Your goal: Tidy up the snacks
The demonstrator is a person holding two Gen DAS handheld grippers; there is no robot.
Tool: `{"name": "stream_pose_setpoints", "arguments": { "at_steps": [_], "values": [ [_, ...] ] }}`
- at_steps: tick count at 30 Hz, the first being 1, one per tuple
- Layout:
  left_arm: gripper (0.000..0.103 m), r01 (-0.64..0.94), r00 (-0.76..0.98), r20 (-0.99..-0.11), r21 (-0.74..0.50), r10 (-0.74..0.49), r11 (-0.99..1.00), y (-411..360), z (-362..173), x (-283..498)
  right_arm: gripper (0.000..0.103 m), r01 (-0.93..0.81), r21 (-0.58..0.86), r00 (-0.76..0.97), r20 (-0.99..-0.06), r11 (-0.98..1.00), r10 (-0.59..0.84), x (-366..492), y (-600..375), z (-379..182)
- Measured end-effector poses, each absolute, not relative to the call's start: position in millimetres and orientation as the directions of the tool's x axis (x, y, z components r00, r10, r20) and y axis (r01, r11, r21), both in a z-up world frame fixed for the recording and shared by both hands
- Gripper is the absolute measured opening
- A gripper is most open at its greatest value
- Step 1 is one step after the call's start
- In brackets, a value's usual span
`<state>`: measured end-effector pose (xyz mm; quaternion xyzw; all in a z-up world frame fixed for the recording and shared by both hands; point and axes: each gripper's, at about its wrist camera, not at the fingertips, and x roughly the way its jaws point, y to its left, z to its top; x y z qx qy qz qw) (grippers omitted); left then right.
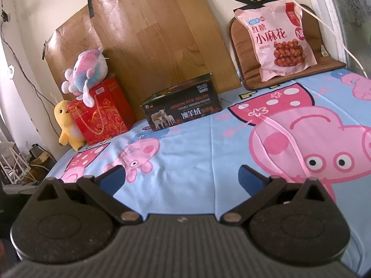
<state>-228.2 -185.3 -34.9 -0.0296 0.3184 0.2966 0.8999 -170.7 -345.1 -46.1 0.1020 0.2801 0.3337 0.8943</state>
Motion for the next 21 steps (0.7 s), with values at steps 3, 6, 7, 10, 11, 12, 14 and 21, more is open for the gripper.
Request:
{"name": "stream_pose_setpoints", "arguments": {
  "at_steps": [3,6,7,10,11,12,14,21],
  "values": [
    [0.103,-0.547,0.626,-0.594,0.126,0.505,0.827,-185.3,-35.2,-229.1,0.103,-0.541,0.368,0.620,-0.434,0.756,0.654,-170.3,-345.4,-46.1],
    [0.103,-0.539,0.634,-0.598,0.113,0.491,0.834,-184.6,-36.2,-229.5,0.103,-0.541,0.367,0.619,-0.435,0.757,0.654,-170.0,-345.2,-46.0],
    [0.103,-0.536,0.635,-0.602,0.107,0.484,0.837,-184.7,-36.7,-229.5,0.103,-0.540,0.366,0.620,-0.436,0.758,0.653,-169.9,-345.2,-46.1],
    [0.103,-0.531,0.635,-0.603,0.112,0.482,0.840,-185.3,-37.7,-229.0,0.103,-0.536,0.366,0.622,-0.437,0.760,0.650,-169.1,-346.1,-46.6],
    [0.103,-0.531,0.636,-0.600,0.116,0.486,0.839,-186.7,-37.8,-229.3,0.103,-0.535,0.366,0.624,-0.437,0.762,0.648,-169.1,-345.8,-46.5],
    [0.103,-0.532,0.636,-0.598,0.118,0.488,0.838,-187.2,-37.9,-229.5,0.103,-0.534,0.366,0.625,-0.436,0.762,0.648,-169.2,-346.1,-46.5],
    [0.103,-0.535,0.635,-0.598,0.118,0.490,0.837,-188.1,-38.3,-230.0,0.103,-0.535,0.366,0.625,-0.436,0.762,0.648,-169.1,-346.7,-47.3],
    [0.103,-0.546,0.619,-0.608,0.121,0.497,0.829,-186.2,-41.2,-229.1,0.103,-0.537,0.366,0.621,-0.439,0.760,0.650,-167.3,-347.6,-47.9]
  ]
}}
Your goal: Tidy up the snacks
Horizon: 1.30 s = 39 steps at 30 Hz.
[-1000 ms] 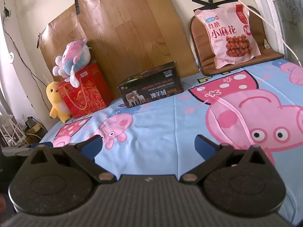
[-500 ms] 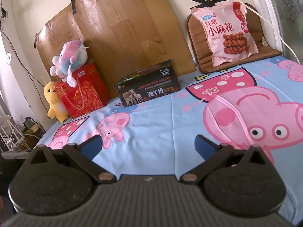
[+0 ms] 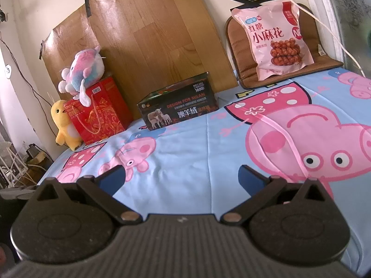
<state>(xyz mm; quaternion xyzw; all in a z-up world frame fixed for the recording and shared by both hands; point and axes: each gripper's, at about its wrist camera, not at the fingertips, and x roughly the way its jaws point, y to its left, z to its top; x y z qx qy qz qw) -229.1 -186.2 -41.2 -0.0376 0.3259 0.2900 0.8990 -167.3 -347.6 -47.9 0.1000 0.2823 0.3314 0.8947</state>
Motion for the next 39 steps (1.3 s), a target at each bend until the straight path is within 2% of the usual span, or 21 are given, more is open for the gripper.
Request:
{"name": "stream_pose_setpoints", "arguments": {
  "at_steps": [20,26,39],
  "values": [
    [0.103,-0.548,0.597,-0.650,0.099,0.471,0.831,-183,-49,-228,0.103,-0.539,0.365,0.620,-0.438,0.759,0.651,-166,-348,-48],
    [0.103,-0.562,0.596,-0.631,0.113,0.496,0.819,-185,-47,-229,0.103,-0.541,0.365,0.618,-0.439,0.757,0.653,-166,-349,-48],
    [0.103,-0.630,0.577,-0.535,0.190,0.617,0.753,-177,-36,-234,0.103,-0.538,0.366,0.621,-0.437,0.759,0.651,-166,-350,-48]
  ]
}}
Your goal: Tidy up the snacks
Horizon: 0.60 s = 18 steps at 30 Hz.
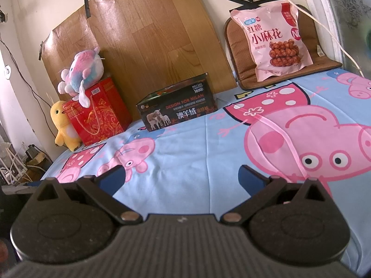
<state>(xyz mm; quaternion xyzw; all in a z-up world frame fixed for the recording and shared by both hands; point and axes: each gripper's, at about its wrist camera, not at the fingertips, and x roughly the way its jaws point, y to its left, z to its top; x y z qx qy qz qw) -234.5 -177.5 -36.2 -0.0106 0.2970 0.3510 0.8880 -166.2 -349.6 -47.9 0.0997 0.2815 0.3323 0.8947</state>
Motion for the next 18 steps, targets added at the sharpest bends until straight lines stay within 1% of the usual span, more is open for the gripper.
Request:
{"name": "stream_pose_setpoints", "arguments": {
  "at_steps": [10,18],
  "values": [
    [0.103,-0.651,0.565,-0.473,0.248,0.676,0.718,-180.3,-32.5,-236.8,0.103,-0.537,0.364,0.623,-0.437,0.761,0.649,-167.7,-349.3,-48.0],
    [0.103,-0.642,0.569,-0.486,0.243,0.664,0.728,-180.6,-34.1,-236.5,0.103,-0.546,0.348,0.635,-0.421,0.762,0.648,-169.8,-349.0,-43.8]
  ]
}}
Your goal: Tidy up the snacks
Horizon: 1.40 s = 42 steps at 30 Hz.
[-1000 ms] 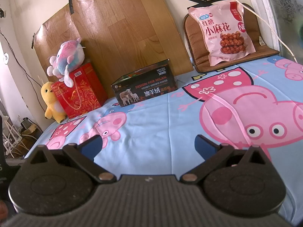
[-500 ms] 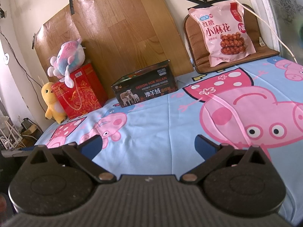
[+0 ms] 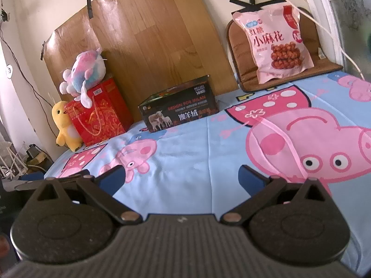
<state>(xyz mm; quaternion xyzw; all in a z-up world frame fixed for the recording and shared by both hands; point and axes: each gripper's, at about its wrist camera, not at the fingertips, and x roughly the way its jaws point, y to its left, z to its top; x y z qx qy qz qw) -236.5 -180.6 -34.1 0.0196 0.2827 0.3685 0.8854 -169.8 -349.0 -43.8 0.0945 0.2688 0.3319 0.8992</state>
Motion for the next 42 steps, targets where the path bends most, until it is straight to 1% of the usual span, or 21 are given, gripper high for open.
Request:
{"name": "stream_pose_setpoints", "arguments": {
  "at_steps": [9,16,22,34,42],
  "values": [
    [0.103,-0.610,0.583,-0.523,0.223,0.621,0.761,-184,-37,-237,0.103,-0.552,0.330,0.652,-0.400,0.766,0.643,-172,-350,-43],
    [0.103,-0.563,0.608,-0.588,0.154,0.533,0.812,-184,-38,-237,0.103,-0.549,0.332,0.657,-0.397,0.767,0.642,-174,-350,-43],
    [0.103,-0.540,0.615,-0.624,0.112,0.482,0.834,-185,-40,-237,0.103,-0.548,0.329,0.664,-0.388,0.769,0.639,-174,-351,-42],
    [0.103,-0.518,0.618,-0.646,0.095,0.449,0.850,-188,-43,-235,0.103,-0.532,0.328,0.679,-0.386,0.781,0.624,-173,-352,-44],
    [0.103,-0.500,0.633,-0.641,0.091,0.434,0.861,-194,-43,-235,0.103,-0.530,0.330,0.683,-0.381,0.781,0.624,-173,-354,-44]
  ]
}}
